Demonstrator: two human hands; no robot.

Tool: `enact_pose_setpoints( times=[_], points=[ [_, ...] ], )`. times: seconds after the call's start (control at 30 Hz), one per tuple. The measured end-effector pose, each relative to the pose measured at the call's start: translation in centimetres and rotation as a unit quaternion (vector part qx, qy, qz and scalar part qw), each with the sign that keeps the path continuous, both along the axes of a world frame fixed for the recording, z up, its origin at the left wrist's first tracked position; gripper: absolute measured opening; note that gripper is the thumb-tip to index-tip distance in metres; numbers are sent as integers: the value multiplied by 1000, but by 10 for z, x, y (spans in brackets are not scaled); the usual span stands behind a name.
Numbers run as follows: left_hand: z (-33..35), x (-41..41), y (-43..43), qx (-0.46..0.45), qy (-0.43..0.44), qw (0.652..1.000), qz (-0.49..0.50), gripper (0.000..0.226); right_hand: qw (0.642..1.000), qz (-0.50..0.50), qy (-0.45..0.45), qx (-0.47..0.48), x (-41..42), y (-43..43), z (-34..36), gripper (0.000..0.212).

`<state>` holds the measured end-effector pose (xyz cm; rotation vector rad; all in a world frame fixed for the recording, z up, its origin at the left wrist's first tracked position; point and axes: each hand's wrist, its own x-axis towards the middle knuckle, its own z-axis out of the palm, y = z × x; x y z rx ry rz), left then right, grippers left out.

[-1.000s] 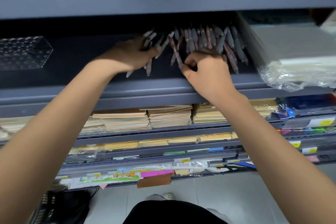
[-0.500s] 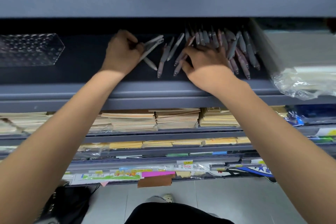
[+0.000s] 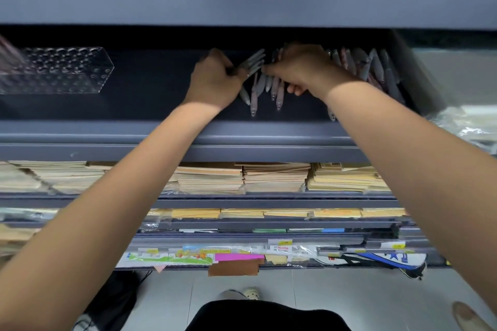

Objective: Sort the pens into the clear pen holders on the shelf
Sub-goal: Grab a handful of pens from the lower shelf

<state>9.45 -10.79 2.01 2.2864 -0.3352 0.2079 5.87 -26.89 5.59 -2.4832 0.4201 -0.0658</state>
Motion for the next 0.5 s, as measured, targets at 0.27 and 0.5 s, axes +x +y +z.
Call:
enact_pose_setpoints(
  times=[0.27,0.5],
  points=[
    [-1,-7,2,-15,-84,995,41,26,998,-2,-49,31,-9,1,-8,20],
    [0,-19,25,4,-94,988,123,26,998,55,9,-32,-23,14,4,46]
  ],
)
